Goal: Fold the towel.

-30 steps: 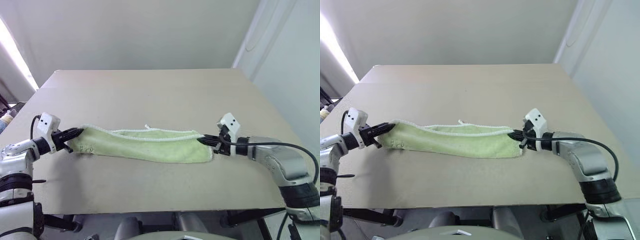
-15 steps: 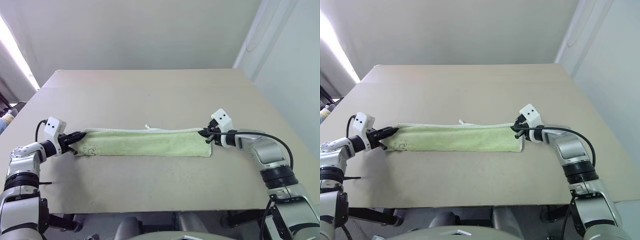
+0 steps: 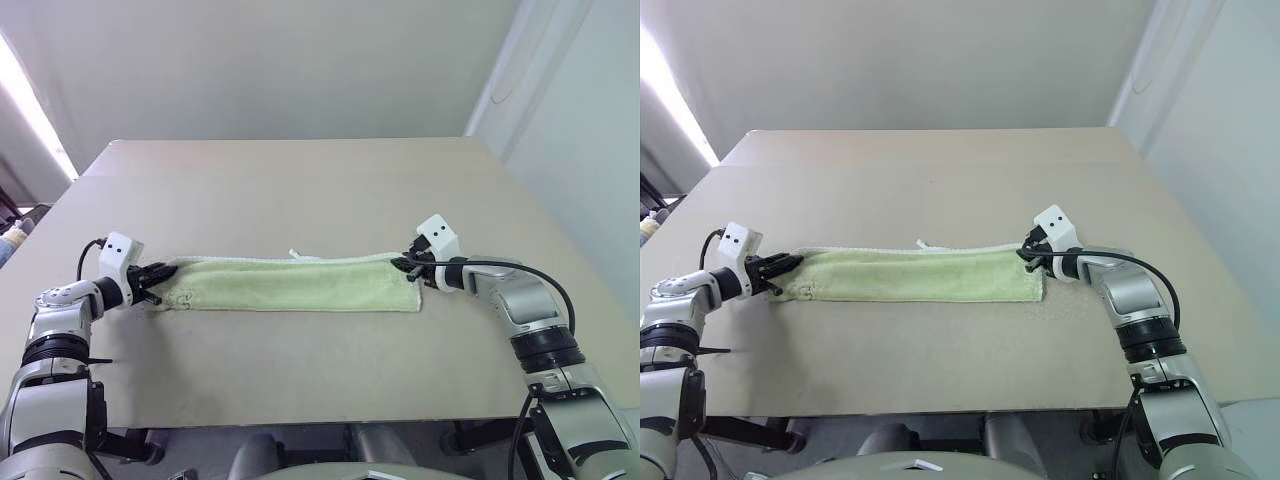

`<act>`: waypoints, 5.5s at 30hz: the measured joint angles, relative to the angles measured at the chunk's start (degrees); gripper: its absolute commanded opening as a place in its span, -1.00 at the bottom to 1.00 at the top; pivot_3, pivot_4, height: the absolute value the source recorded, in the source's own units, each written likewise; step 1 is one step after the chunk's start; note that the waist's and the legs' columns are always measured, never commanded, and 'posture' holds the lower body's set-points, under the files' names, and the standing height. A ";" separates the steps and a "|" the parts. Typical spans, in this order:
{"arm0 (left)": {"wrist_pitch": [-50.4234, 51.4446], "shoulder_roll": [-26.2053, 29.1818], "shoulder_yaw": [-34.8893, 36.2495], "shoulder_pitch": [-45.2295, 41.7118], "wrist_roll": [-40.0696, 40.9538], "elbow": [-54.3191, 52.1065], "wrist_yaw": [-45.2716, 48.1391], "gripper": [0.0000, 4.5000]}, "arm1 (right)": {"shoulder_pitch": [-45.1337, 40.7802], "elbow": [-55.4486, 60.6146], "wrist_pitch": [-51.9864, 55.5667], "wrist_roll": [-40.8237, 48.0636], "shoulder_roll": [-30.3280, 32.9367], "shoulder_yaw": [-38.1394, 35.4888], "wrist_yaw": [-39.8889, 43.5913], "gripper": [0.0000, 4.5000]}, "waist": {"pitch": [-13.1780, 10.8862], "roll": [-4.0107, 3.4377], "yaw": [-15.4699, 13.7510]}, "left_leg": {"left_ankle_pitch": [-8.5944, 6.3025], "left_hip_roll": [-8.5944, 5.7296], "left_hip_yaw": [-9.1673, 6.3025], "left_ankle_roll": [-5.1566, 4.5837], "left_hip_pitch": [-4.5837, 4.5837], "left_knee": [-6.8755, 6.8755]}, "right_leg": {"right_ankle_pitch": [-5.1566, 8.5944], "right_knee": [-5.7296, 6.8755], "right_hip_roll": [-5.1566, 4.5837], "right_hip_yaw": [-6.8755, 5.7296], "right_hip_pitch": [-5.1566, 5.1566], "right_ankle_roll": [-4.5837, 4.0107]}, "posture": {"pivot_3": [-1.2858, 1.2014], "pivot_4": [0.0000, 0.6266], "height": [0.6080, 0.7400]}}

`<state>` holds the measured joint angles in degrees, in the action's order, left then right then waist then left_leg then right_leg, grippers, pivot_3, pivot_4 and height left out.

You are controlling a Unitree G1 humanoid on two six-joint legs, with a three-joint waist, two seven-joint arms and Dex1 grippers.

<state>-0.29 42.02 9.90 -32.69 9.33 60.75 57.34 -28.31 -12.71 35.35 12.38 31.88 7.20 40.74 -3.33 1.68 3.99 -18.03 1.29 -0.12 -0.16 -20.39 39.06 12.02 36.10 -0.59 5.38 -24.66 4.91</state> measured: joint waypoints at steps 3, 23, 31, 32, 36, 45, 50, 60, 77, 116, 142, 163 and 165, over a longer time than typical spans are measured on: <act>-0.14 0.00 0.04 -0.48 0.00 0.50 -0.59 0.33 | -0.67 -0.47 0.00 0.02 -0.45 -0.97 -0.58 0.29 | 0.00 0.00 0.01 | 0.00 0.00 0.00 0.00 0.01 0.00 | 0.00 0.01 0.00 0.00 0.00 0.00 | 0.03 -1.00 0.57; 17.97 -1.02 -0.26 -7.79 8.04 -23.55 9.35 0.94 | -1.83 9.01 55.91 41.73 -16.07 -49.59 -19.84 0.97 | 0.05 -0.24 0.20 | 0.00 0.01 -0.13 0.00 0.02 -0.06 | -0.11 0.00 0.00 -0.08 0.07 0.17 | 0.03 -1.00 0.57; 19.43 -6.45 -7.45 -3.90 7.84 -31.71 11.91 0.94 | 17.69 12.72 56.75 67.63 -20.83 -44.25 -38.87 0.97 | -0.04 -0.43 0.29 | 0.00 0.04 -0.06 -0.01 0.01 -0.15 | 0.04 -0.03 0.04 0.00 0.02 -0.03 | 0.03 -1.00 0.57; 19.16 -6.89 -8.16 -3.96 7.35 -31.53 11.59 0.94 | 18.79 12.83 56.30 70.24 -20.73 -43.58 -41.19 0.97 | -0.04 -0.43 0.37 | 0.00 0.04 -0.06 -0.01 0.01 -0.10 | 0.04 -0.03 0.05 0.02 0.03 -0.03 | 0.03 -1.00 0.57; 18.29 -8.60 -9.07 -4.04 6.19 -29.81 10.06 0.94 | 22.29 13.02 48.97 81.74 -19.40 -39.13 -52.40 0.97 | -0.04 -0.43 0.71 | 0.00 0.04 -0.10 -0.01 0.06 -0.07 | 0.04 -0.04 0.05 0.02 0.11 -0.03 | 0.03 -1.00 0.57; 17.87 -10.43 -11.13 -0.25 5.59 -31.25 9.99 0.94 | 23.70 14.79 31.01 91.12 -16.78 -30.87 -66.92 0.97 | -0.04 -0.43 1.86 | 0.00 0.08 -0.10 -0.01 -0.03 -0.11 | 0.05 -0.21 0.04 0.06 0.11 -0.02 | 0.03 -1.00 0.57; 18.52 -10.45 -11.22 0.34 5.59 -31.74 9.57 0.94 | 23.70 15.43 26.37 91.35 -15.27 -27.63 -67.90 0.97 | -0.03 -0.42 1.72 | 0.00 0.08 -0.12 -0.01 0.01 -0.10 | 0.05 -0.19 0.04 0.06 0.19 -0.02 | 0.03 -1.00 0.57; 18.60 -10.74 -11.14 0.41 5.74 -31.72 8.42 0.94 | 19.86 14.71 19.30 87.26 -15.34 -23.94 -68.83 0.90 | -0.04 -0.43 1.69 | 0.00 0.10 -0.13 -0.01 -0.01 -0.15 | 0.06 -0.23 0.06 0.07 0.12 -0.03 | 0.03 -1.00 0.57; 16.65 -9.46 -9.73 0.08 5.65 -28.38 6.07 0.94 | 17.23 12.04 11.80 81.21 -15.50 -26.92 -68.82 -0.98 | -0.05 -0.44 1.50 | 0.00 0.10 -0.12 -0.02 -0.07 -0.20 | 0.05 -0.37 0.04 0.07 0.12 -0.02 | 0.03 -1.00 0.57; 11.38 -8.91 -8.54 -3.29 3.77 -20.58 4.76 0.94 | 7.61 27.62 25.85 33.50 -6.30 8.23 -31.26 -0.98 | -0.05 -0.41 -0.03 | -0.02 0.06 -0.06 -0.06 -0.07 -0.48 | 0.02 -0.73 0.05 0.03 0.11 0.00 | 0.03 -1.00 0.57; 38.74 -1.91 -5.66 -2.52 8.90 -24.88 6.19 0.94 | 6.88 29.01 20.64 34.55 -12.41 -11.08 -23.18 0.54 | -0.05 -0.42 0.13 | -0.02 0.05 -0.14 -0.05 -0.02 -0.43 | 0.03 -0.58 0.07 -0.04 0.12 0.00 | 0.03 -1.00 0.57; 67.00 2.53 -11.20 0.09 12.53 -34.91 7.45 0.94 | 8.60 25.62 16.20 23.20 -13.87 -5.38 -21.19 0.54 | -0.02 -0.51 -0.08 | -0.02 -0.05 -0.18 -0.04 0.02 -0.31 | 0.04 -0.51 -0.02 -0.04 0.19 -0.01 | 0.03 -1.00 0.57; 67.77 1.82 -11.12 -0.42 12.58 -34.88 6.87 0.94 | 9.36 24.75 14.05 19.24 -12.32 -2.48 -20.99 0.54 | 0.00 -0.51 -0.20 | -0.02 -0.13 -0.20 -0.04 0.02 -0.29 | 0.04 -0.54 -0.08 -0.04 0.23 0.00 | 0.03 -1.00 0.57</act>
<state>67.47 43.84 -1.22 -33.10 21.91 25.87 64.21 -18.95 12.04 49.40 31.61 19.56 4.71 19.75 -3.33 1.17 3.80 -18.05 1.16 -0.31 -0.20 -20.37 38.77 12.07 35.56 -0.68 5.35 -24.43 4.91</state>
